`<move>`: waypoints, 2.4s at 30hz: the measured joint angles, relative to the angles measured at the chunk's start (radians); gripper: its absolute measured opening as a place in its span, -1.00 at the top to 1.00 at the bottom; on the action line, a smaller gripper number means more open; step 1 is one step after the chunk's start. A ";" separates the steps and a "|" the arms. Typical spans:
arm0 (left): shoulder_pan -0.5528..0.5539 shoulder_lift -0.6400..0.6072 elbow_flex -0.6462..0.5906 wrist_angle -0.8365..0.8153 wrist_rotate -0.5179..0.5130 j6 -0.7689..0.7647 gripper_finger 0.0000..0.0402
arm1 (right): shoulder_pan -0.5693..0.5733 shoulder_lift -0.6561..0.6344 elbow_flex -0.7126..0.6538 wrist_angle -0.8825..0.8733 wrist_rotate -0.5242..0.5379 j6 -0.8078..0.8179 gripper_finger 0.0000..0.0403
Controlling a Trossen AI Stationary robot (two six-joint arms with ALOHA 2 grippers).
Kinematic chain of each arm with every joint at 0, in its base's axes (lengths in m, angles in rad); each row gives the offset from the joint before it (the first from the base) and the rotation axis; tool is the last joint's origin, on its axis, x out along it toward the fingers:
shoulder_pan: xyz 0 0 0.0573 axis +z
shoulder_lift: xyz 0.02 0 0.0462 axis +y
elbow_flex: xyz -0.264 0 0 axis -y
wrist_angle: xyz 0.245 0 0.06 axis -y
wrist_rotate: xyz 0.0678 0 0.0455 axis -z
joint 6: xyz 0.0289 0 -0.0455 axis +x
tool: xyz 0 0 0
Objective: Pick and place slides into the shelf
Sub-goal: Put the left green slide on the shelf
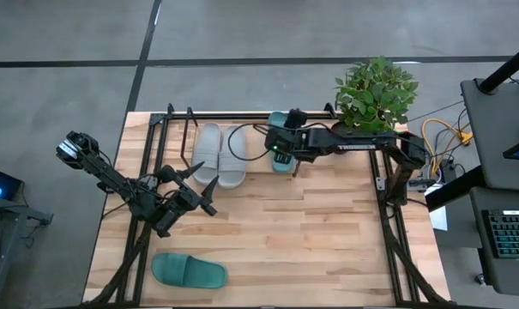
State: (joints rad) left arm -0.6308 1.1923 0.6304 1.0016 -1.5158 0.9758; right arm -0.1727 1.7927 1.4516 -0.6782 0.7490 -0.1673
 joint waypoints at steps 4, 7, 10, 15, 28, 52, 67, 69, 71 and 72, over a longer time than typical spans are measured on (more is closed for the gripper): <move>0.000 0.000 0.000 0.000 0.000 0.000 -0.29 | 0.009 -0.082 0.000 0.002 -0.212 0.041 0.15; 0.000 0.000 0.000 0.000 -0.001 0.000 -0.29 | 0.018 -0.156 -0.002 0.006 -0.382 0.058 0.15; 0.000 0.000 0.000 0.000 -0.001 0.000 -0.29 | 0.045 -0.232 -0.021 0.029 -0.481 0.049 0.15; -0.001 0.000 0.000 0.000 -0.002 -0.002 -0.29 | 0.128 -0.363 -0.109 0.113 -0.499 0.005 0.16; 0.000 0.000 0.000 0.001 0.001 -0.028 -0.29 | 0.376 -0.606 -0.546 0.523 -0.495 0.122 0.17; -0.153 0.000 0.000 0.001 0.315 -0.235 -0.29 | 0.602 -0.602 -0.623 0.767 -0.295 -0.097 0.17; -0.148 -0.023 0.113 -0.557 0.776 -1.289 -0.29 | 0.602 -0.602 -0.590 0.766 -0.294 -0.237 0.17; -0.148 -0.027 0.141 -0.697 0.783 -1.527 -0.29 | 0.602 -0.602 -0.582 0.766 -0.294 -0.261 0.17; -0.148 -0.029 0.166 -0.807 0.794 -1.743 -0.29 | 0.602 -0.602 -0.573 0.764 -0.294 -0.283 0.17; -0.148 -0.029 0.175 -0.853 0.807 -1.841 -0.29 | 0.602 -0.602 -0.567 0.765 -0.294 -0.287 0.17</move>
State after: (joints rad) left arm -0.7784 1.1629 0.8055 0.1487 -0.7089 -0.8653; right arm 0.4290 1.1912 0.8846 0.0867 0.4549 -0.4544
